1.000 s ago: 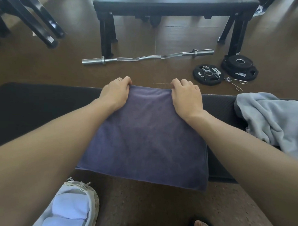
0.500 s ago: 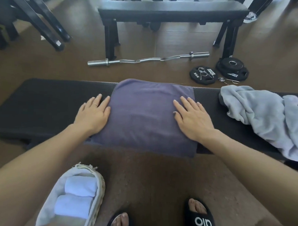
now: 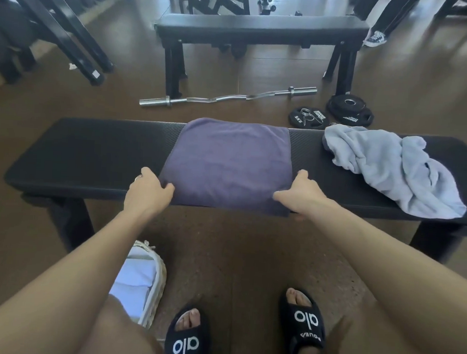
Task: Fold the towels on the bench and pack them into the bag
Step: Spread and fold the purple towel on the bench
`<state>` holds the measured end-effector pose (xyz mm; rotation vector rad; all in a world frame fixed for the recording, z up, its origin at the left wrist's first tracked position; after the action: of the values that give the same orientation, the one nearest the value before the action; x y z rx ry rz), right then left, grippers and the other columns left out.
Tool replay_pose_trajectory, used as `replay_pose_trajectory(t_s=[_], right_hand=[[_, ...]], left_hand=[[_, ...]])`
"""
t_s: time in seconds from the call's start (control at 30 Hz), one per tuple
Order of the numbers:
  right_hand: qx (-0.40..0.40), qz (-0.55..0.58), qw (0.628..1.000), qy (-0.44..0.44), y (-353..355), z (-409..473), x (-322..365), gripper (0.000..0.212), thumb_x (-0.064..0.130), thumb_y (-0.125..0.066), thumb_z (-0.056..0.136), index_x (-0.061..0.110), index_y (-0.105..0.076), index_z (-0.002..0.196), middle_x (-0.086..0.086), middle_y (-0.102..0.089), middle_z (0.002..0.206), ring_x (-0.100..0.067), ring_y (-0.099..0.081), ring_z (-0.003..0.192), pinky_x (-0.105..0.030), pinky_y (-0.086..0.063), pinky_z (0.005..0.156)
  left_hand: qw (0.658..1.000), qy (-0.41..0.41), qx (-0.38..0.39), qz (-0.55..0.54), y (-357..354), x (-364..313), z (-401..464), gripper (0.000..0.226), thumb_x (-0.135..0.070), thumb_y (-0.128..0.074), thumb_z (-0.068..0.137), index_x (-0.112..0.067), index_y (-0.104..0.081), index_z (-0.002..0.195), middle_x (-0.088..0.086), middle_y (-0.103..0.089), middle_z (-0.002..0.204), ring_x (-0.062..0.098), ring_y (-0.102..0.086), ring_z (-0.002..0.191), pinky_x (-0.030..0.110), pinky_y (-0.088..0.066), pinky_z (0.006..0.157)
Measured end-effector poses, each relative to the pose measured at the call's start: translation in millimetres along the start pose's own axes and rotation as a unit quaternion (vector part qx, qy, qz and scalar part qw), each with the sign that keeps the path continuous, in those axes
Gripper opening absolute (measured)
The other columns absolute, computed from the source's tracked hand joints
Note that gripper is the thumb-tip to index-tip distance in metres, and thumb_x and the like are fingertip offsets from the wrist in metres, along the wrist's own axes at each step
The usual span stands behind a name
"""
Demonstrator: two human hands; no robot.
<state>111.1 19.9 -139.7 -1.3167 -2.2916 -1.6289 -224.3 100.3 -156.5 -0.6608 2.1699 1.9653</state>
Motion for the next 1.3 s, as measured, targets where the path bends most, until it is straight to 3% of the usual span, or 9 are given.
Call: replay_pose_trajectory(t_s=[0.07,0.17,0.33,0.47,0.57,0.7,0.83,1.03,1.3], right_hand=[[0.005,0.024,1.000,-0.016,-2.9,-2.8,-2.1,0.076,0.036,-0.066,0.086,0.013,-0.024,0.145,-0.017,-0.046,0.133,-0.039,-0.067,0.092,-0.034,-0.057,0.048],[-0.027,0.028,0.999,-0.031,-5.2,-5.5,-2.5,0.082,0.036,-0.068,0.087,0.011,-0.020,0.149,-0.018,-0.038,0.144,-0.039,-0.062,0.103,-0.038,-0.055,0.059],[-0.027,0.225,0.971,-0.077,-12.8,-8.3,-3.5,0.075,0.003,-0.076,0.078,0.012,-0.032,0.138,-0.016,-0.034,0.141,-0.041,-0.053,0.104,-0.041,-0.059,0.049],[-0.008,0.296,0.953,-0.069,-2.7,-3.7,-6.0,0.082,-0.004,-0.071,0.077,0.010,-0.027,0.144,-0.011,-0.040,0.126,-0.036,-0.055,0.111,-0.038,-0.059,0.058],[0.035,0.389,0.917,-0.082,0.1,-0.2,-5.2,0.086,-0.010,-0.068,0.078,0.011,-0.025,0.150,-0.011,-0.045,0.124,-0.026,-0.058,0.104,-0.037,-0.060,0.082],[0.082,0.509,0.854,-0.066,0.9,-1.0,6.2,0.086,-0.014,-0.066,0.076,0.015,-0.034,0.150,-0.008,-0.054,0.125,-0.021,-0.062,0.100,-0.030,-0.056,0.072],[0.057,0.509,0.858,0.049,3.7,-11.7,31.8,0.092,-0.013,-0.063,0.070,0.027,-0.035,0.149,-0.008,-0.060,0.117,-0.023,-0.063,0.091,-0.039,-0.056,0.079],[0.110,0.456,0.876,0.111,-16.8,-27.8,70.4,0.083,-0.013,-0.055,0.078,0.028,-0.039,0.148,-0.009,-0.061,0.058,-0.016,-0.060,0.054,-0.033,-0.050,0.062],[0.147,0.478,0.863,0.079,-28.4,-13.8,95.2,0.047,0.005,-0.057,0.085,0.014,-0.051,0.131,-0.011,-0.061,0.083,-0.017,-0.056,0.059,-0.030,-0.053,0.056]], left_hand=[[1.000,0.016,-0.008,-0.002,3.3,4.4,-4.8,0.042,-0.037,-0.059,0.094,-0.006,-0.042,0.117,0.020,-0.060,0.117,0.042,-0.061,0.104,0.048,-0.053,0.089],[0.995,0.035,-0.018,-0.091,3.2,9.7,-7.8,0.035,-0.023,-0.062,0.095,-0.002,-0.046,0.118,0.023,-0.059,0.121,0.042,-0.056,0.111,0.042,-0.044,0.087],[0.956,0.119,-0.038,-0.265,6.8,24.5,-9.3,0.036,-0.013,-0.072,0.090,-0.005,-0.055,0.121,0.014,-0.058,0.116,0.029,-0.055,0.102,0.034,-0.043,0.082],[0.957,0.116,-0.025,-0.264,7.8,29.6,-10.6,0.033,-0.011,-0.074,0.088,-0.012,-0.052,0.113,0.011,-0.056,0.114,0.027,-0.055,0.102,0.036,-0.047,0.083],[0.981,0.064,-0.039,-0.180,13.4,31.6,-12.0,0.032,-0.005,-0.068,0.087,-0.011,-0.050,0.113,0.014,-0.053,0.117,0.031,-0.055,0.103,0.038,-0.044,0.084],[0.980,-0.114,-0.106,-0.122,29.4,-16.4,-30.1,0.031,-0.012,-0.069,0.079,-0.017,-0.054,0.105,0.006,-0.050,0.112,0.026,-0.058,0.086,0.041,-0.051,0.080],[0.929,-0.336,0.035,-0.149,10.5,-94.1,-75.5,0.037,-0.031,-0.075,0.072,-0.023,-0.055,0.102,-0.003,-0.054,0.104,0.012,-0.056,0.086,0.034,-0.051,0.077],[0.926,-0.349,0.010,-0.142,-12.7,-131.3,-88.1,0.034,-0.039,-0.077,0.083,-0.026,-0.047,0.094,-0.009,-0.053,0.093,0.011,-0.054,0.080,0.025,-0.047,0.064],[0.938,-0.291,0.027,-0.184,-12.6,-132.8,-75.1,0.031,-0.021,-0.074,0.085,-0.025,-0.046,0.098,-0.010,-0.060,0.091,0.010,-0.059,0.079,0.022,-0.045,0.064]])
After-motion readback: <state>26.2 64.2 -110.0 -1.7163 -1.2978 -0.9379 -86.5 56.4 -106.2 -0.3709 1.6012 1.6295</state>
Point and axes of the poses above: each hand's wrist, its own z-axis towards the middle knuckle, its own y-axis out of the back of the hand, x = y × z, the point moved 5 cm from there along z, towards the middle knuckle
